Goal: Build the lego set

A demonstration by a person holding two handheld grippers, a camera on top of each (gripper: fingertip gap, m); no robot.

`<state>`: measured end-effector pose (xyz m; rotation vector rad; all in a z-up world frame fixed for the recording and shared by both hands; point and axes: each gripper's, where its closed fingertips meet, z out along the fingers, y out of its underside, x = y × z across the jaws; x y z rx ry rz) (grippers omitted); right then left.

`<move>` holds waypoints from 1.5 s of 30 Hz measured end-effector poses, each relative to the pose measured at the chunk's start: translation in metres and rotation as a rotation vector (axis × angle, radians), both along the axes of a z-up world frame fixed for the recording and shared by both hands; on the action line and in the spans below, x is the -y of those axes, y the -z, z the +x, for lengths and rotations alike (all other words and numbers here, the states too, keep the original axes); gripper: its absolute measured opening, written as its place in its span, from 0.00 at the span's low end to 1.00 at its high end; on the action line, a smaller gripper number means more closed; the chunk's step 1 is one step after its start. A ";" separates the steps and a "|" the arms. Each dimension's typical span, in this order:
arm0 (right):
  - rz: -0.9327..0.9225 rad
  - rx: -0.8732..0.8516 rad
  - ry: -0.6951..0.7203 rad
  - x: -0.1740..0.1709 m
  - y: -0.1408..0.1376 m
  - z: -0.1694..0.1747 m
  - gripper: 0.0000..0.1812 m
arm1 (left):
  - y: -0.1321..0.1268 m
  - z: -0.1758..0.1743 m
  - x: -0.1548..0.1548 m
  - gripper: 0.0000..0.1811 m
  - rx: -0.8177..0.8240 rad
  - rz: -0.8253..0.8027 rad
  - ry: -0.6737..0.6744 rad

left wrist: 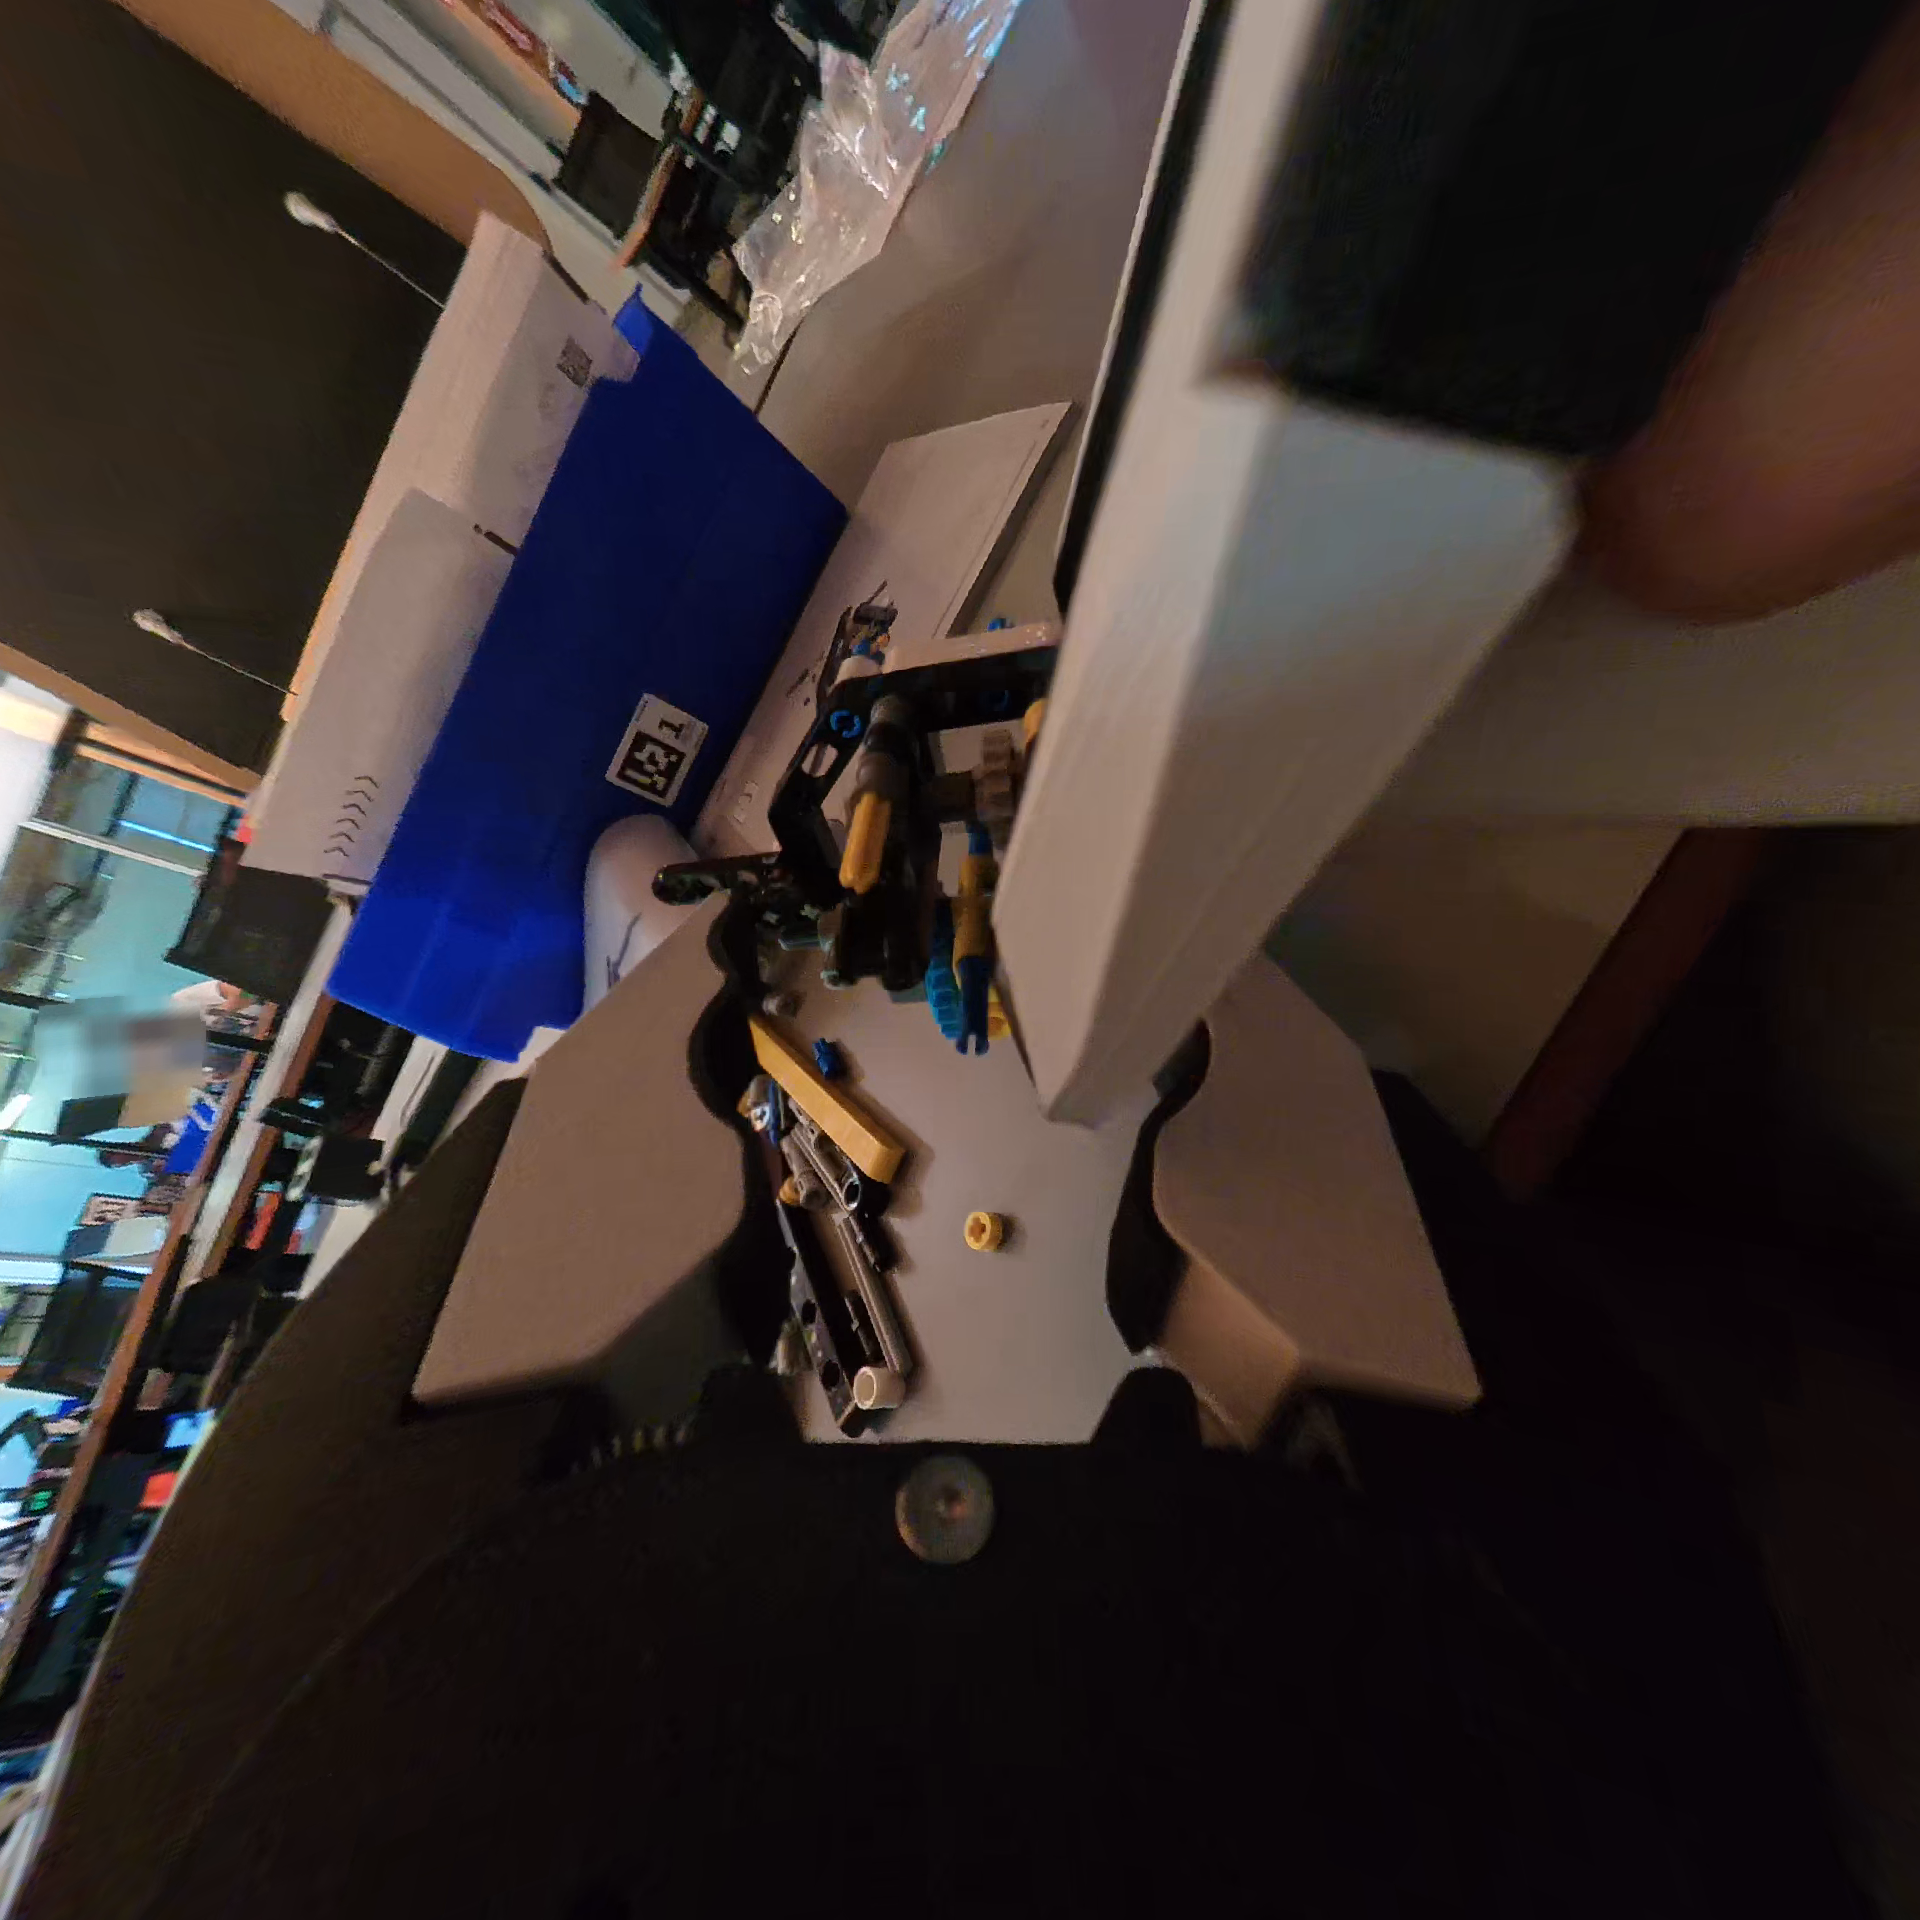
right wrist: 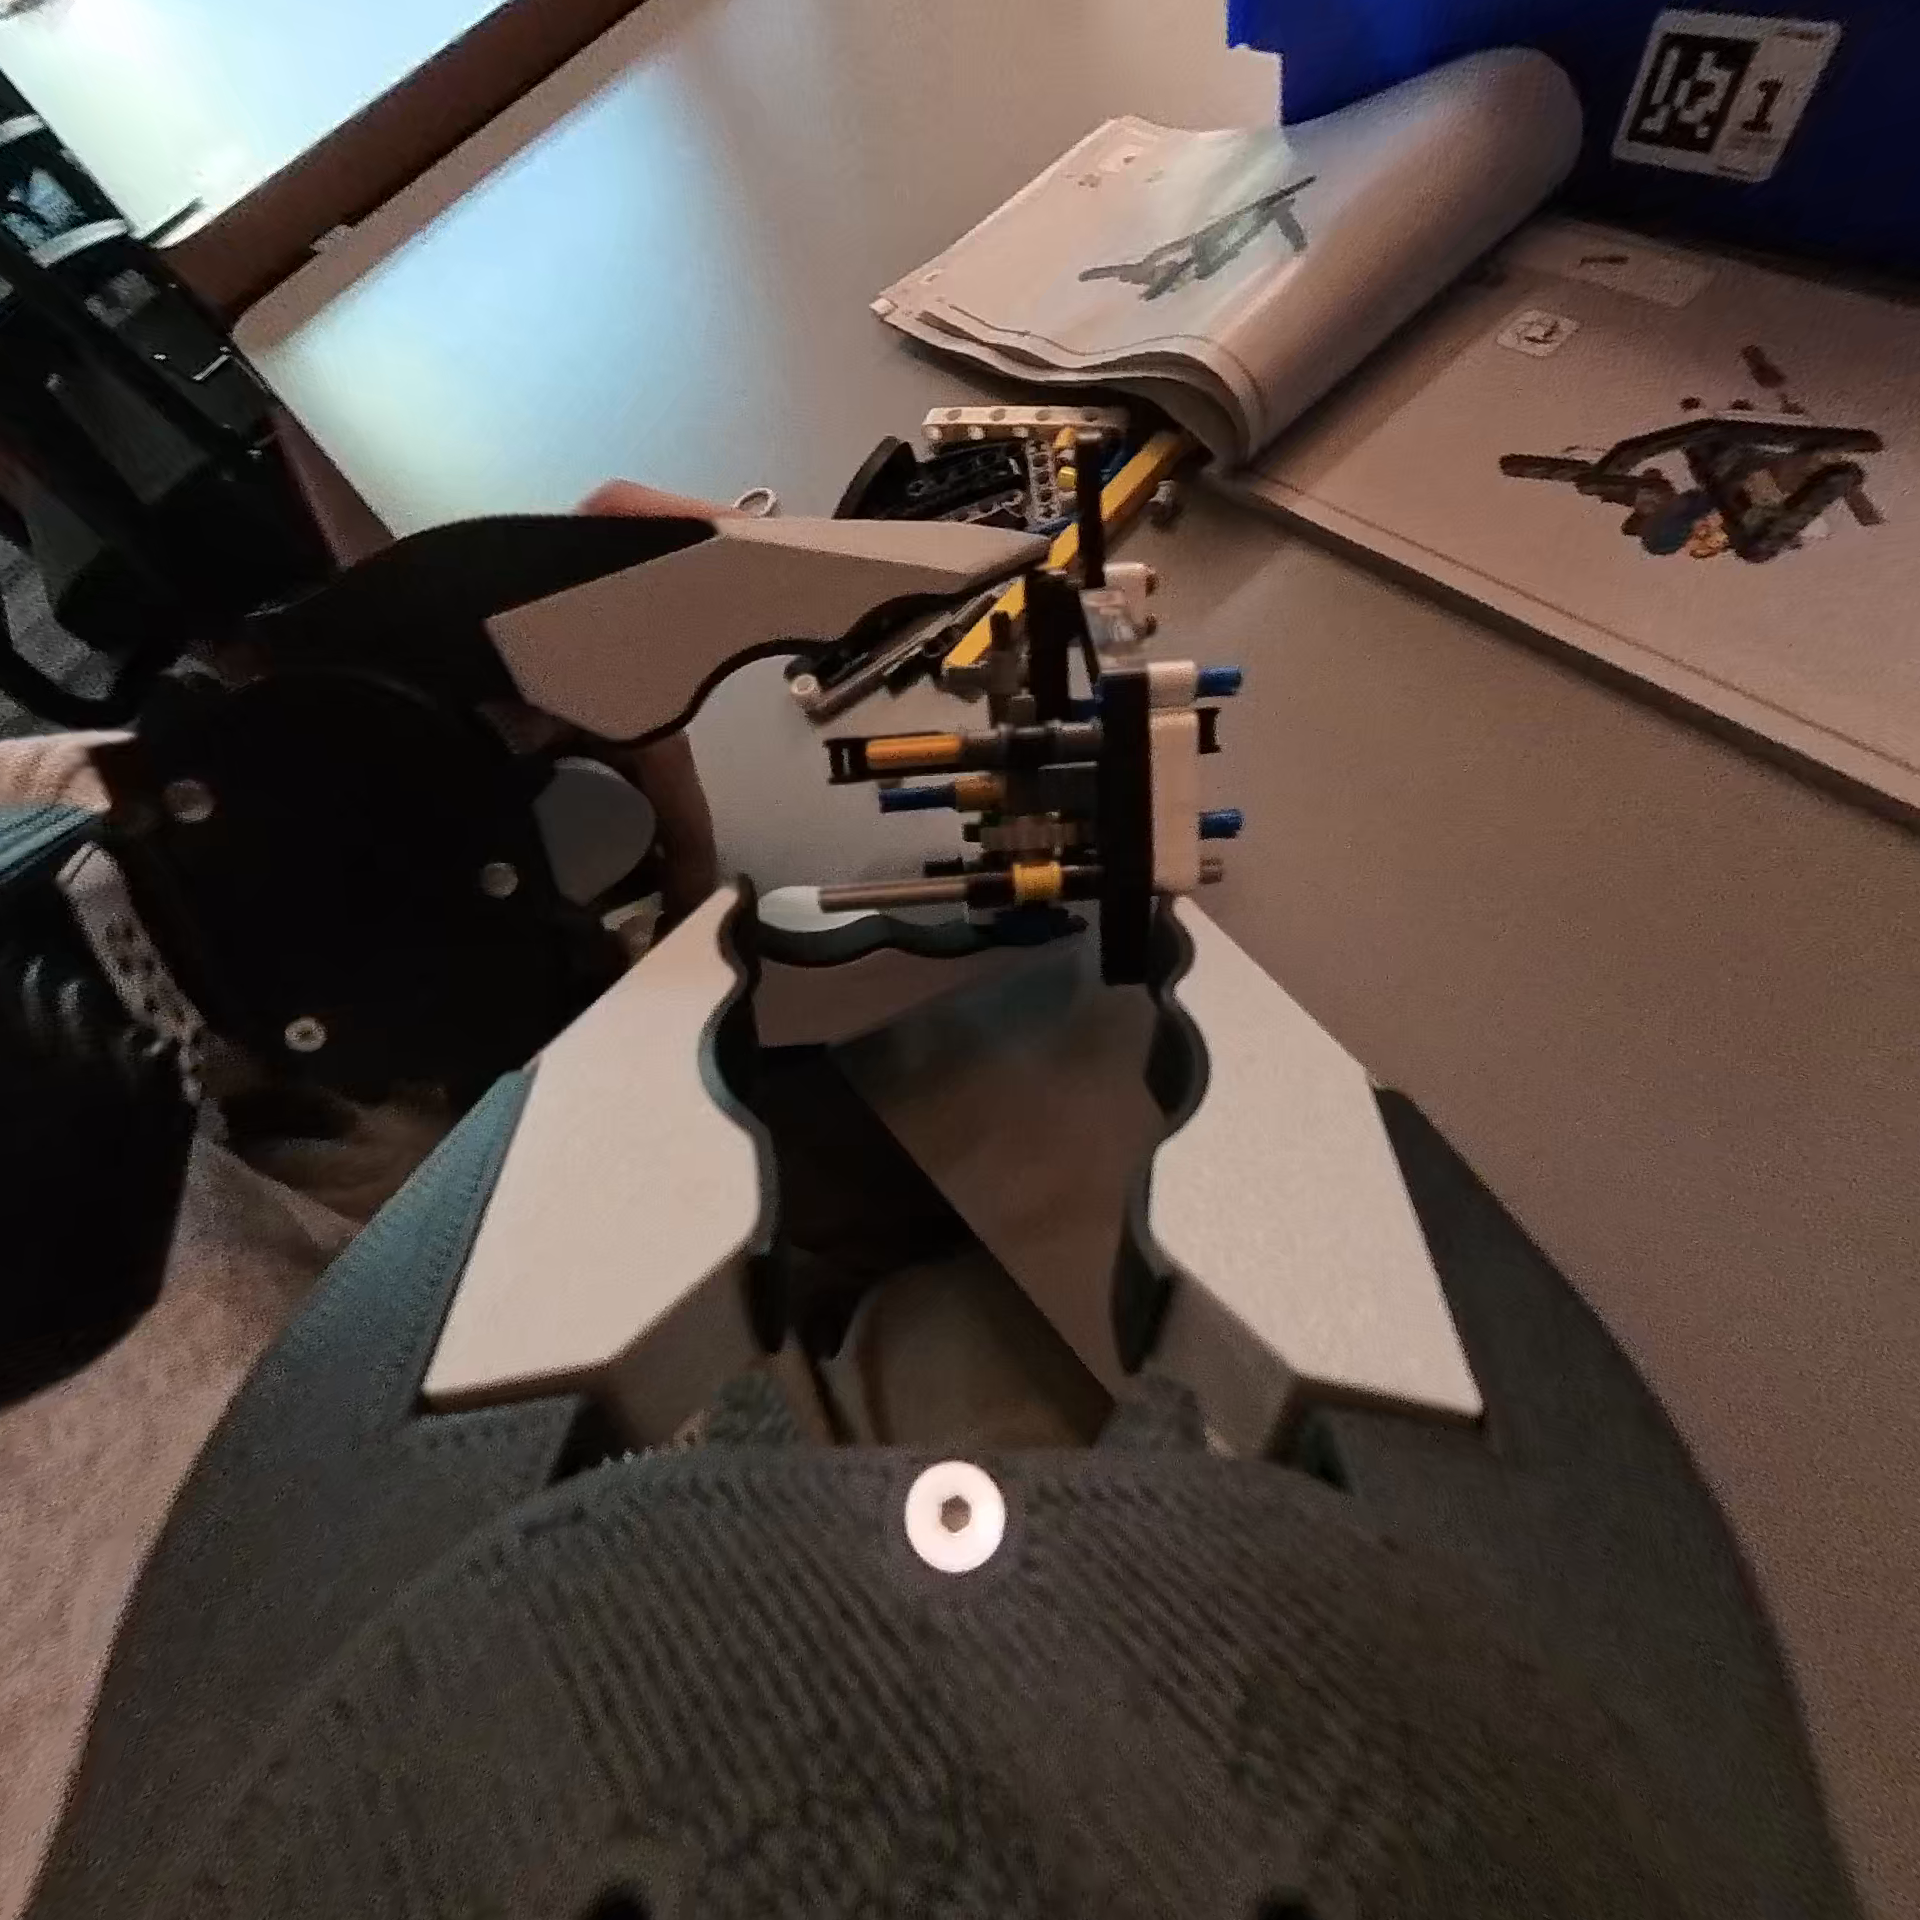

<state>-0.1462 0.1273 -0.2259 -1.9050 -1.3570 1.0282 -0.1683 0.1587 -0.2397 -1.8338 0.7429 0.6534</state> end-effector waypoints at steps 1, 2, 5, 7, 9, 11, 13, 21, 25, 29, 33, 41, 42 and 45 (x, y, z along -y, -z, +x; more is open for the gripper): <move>0.015 0.006 0.017 -0.003 0.001 0.001 0.38 | -0.001 0.000 0.000 0.41 -0.017 0.007 -0.002; 0.028 0.007 0.026 -0.005 0.002 0.002 0.35 | -0.001 0.001 0.000 0.41 -0.029 0.012 -0.002; 0.024 -0.004 0.024 -0.005 0.001 0.002 0.35 | -0.001 0.000 -0.001 0.41 -0.019 0.011 0.000; 0.032 -0.005 0.023 -0.005 0.002 0.002 0.35 | -0.001 0.000 -0.001 0.41 -0.024 0.012 -0.001; 0.042 -0.007 0.023 -0.005 0.002 0.002 0.34 | -0.001 0.000 -0.001 0.41 -0.025 0.012 -0.004; 0.043 -0.005 0.021 -0.005 0.002 0.002 0.34 | -0.001 0.000 -0.001 0.41 -0.024 0.011 -0.004; 0.060 0.000 0.020 -0.005 0.002 0.002 0.34 | -0.001 0.000 -0.001 0.41 -0.023 0.011 -0.006; 0.100 0.019 0.009 -0.004 0.003 0.002 0.34 | -0.001 0.000 -0.001 0.40 -0.025 0.010 -0.007; 0.117 0.021 0.003 -0.004 0.003 0.002 0.33 | -0.002 0.000 0.000 0.40 -0.022 0.012 -0.008; 0.119 0.024 -0.005 -0.004 0.003 0.002 0.33 | -0.002 0.000 0.000 0.40 -0.020 0.011 -0.009; 0.125 0.021 -0.007 -0.004 0.003 0.002 0.33 | -0.002 -0.001 0.000 0.40 -0.020 0.010 -0.009; 0.138 0.016 -0.012 -0.004 0.003 0.001 0.32 | -0.003 0.000 0.001 0.39 -0.020 0.009 -0.005; 0.139 0.024 -0.018 -0.004 0.004 0.000 0.32 | 0.001 0.008 0.003 0.29 -0.025 -0.002 0.041; 0.138 0.026 -0.021 -0.002 0.006 -0.002 0.32 | -0.004 0.004 0.002 0.29 -0.049 0.050 -0.011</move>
